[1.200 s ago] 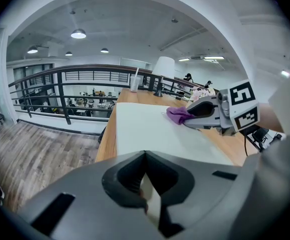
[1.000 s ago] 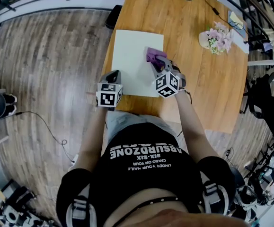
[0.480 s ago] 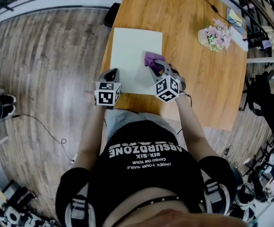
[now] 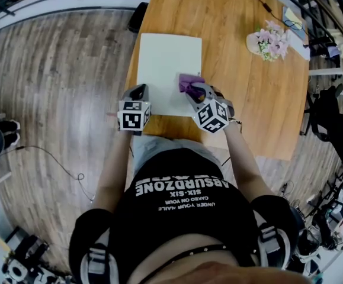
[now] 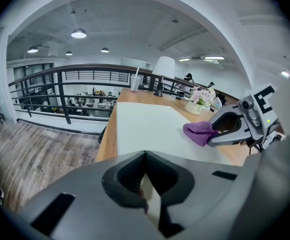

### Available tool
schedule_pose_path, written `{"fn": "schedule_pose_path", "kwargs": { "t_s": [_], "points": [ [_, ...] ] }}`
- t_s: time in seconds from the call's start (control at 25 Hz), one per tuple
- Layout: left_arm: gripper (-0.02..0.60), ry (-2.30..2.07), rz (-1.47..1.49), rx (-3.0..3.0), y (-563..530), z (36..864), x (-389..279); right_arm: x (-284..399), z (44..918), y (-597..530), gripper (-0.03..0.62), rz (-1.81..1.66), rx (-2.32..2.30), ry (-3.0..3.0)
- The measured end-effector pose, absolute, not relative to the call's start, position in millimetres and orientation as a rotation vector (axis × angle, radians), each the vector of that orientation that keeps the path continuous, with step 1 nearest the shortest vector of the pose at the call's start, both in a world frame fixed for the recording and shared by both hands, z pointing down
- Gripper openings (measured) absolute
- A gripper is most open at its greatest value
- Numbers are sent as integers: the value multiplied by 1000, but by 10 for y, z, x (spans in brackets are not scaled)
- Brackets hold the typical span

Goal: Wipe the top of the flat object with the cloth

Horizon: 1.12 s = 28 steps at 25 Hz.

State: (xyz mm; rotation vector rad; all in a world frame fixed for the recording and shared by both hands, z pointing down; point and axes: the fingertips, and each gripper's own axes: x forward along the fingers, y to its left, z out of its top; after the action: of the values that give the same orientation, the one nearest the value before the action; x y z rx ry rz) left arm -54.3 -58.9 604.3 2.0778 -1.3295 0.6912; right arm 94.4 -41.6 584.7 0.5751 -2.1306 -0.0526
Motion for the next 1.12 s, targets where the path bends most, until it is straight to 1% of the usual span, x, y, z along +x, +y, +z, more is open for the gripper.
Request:
{"fn": "schedule_pose_path", "kwargs": {
  "t_s": [0.44,1.12],
  "points": [
    [15,-1337,692,2081,-574,6057,-517,932,5855,-98,103,16,511,-2135],
    [15,-1352,695,2089,-585,6025,-471,875,5812,456,103,227,252,-2140]
  ]
}}
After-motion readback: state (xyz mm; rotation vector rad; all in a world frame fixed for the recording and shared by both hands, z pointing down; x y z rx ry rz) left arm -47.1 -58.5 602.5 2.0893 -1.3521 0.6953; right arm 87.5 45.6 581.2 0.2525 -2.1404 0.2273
